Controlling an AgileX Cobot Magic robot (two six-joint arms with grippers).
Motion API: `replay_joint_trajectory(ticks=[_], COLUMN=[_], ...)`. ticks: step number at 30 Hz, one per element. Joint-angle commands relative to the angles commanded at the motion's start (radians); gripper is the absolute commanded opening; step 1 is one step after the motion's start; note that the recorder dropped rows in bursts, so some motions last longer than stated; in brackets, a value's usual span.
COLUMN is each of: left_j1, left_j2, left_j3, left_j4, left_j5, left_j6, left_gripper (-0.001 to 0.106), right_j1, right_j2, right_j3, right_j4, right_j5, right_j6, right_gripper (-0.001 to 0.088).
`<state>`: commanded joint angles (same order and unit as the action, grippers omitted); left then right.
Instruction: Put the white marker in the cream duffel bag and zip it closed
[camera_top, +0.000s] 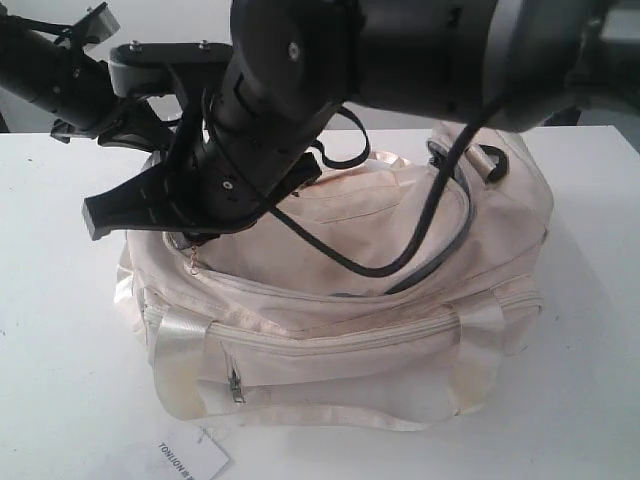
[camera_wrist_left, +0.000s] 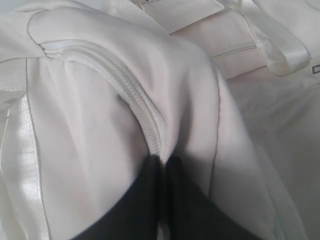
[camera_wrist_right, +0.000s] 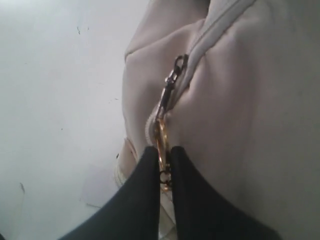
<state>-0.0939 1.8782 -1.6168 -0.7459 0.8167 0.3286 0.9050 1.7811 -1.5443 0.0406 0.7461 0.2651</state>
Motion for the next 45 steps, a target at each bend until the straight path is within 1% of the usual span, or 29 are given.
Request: replay_joint_trajectory(ticks=[5,6,8,9,11,13,16,19,21,25,28,29,31,32,35,37,38,43,44,45], left_j1=[0.0,0.0,0.0,0.0,0.001,0.008,0.043,0.078,0.081,0.081,0.081,0.081,0.081,0.081,0.081,0.081,0.081,0.081,0.081,0.081], left_j2=[-0.004,-0.006,-0.019,-0.026,-0.032,-0.034,-0.047,-0.07,-0.082,-0.087,-0.091,-0.095,-0.098,-0.098,-0.098,-0.098,-0.098,-0.098,-0.098,-0.098], left_j3=[0.0,0.0,0.0,0.0,0.0,0.0,0.0,0.0,0.0,0.0,0.017,0.044,0.091,0.121,0.167,0.198,0.214,0.224,0.224,0.224], left_j4=[-0.012,-0.014,-0.014,-0.016,-0.012,-0.001,-0.001,0.002,0.016,0.065,0.067,0.065,0.024,-0.02,-0.114,-0.124,-0.122,-0.138,-0.153,-0.166], left_j5=[0.046,0.047,0.049,0.053,0.08,0.113,0.177,0.251,0.295,0.382,0.39,0.392,0.404,0.404,0.404,0.404,0.404,0.404,0.404,0.404], left_j6=[0.0,0.0,0.002,0.007,0.007,0.007,0.007,0.007,0.007,0.007,0.007,0.012,0.043,0.081,0.147,0.162,0.168,0.204,0.216,0.227], left_gripper=[0.0,0.002,0.019,0.032,0.049,0.056,0.058,0.058,0.058,0.058,0.058,0.058,0.058,0.058,0.058,0.052,0.04,0.005,0.0,0.0], right_j1=[0.0,0.0,0.0,0.0,0.0,0.0,0.0,-0.002,-0.01,-0.01,-0.01,-0.01,-0.01,-0.01,-0.01,-0.01,-0.01,-0.01,-0.01,-0.01], right_j2=[0.004,0.004,0.004,0.004,0.004,-0.005,-0.022,-0.043,-0.05,-0.075,-0.089,-0.095,-0.095,-0.095,-0.095,-0.095,-0.095,-0.095,-0.095,-0.095], right_j3=[0.0,0.0,0.0,0.0,0.0,0.0,0.0,0.0,0.0,0.0,0.0,0.0,0.0,0.0,0.0,0.0,0.0,0.0,0.0,0.0], right_j4=[-0.049,-0.061,-0.082,-0.085,-0.085,-0.085,-0.108,-0.218,-0.263,-0.332,-0.393,-0.41,-0.414,-0.414,-0.414,-0.413,-0.407,-0.384,-0.376,-0.365], right_j5=[-0.062,-0.064,-0.062,-0.062,-0.06,-0.06,-0.054,-0.008,0.026,0.046,0.067,0.076,0.078,0.078,0.078,0.08,0.082,0.126,0.141,0.15], right_j6=[0.0,0.0,0.007,0.007,0.007,0.012,0.058,0.151,0.168,0.213,0.266,0.286,0.289,0.289,0.289,0.289,0.289,0.289,0.289,0.289], right_gripper=[0.0,0.0,0.0,0.0,0.0,0.0,0.0,0.0,0.0,0.0,0.0,0.0,0.0,0.0,0.0,0.0,0.0,0.0,0.0,0.0])
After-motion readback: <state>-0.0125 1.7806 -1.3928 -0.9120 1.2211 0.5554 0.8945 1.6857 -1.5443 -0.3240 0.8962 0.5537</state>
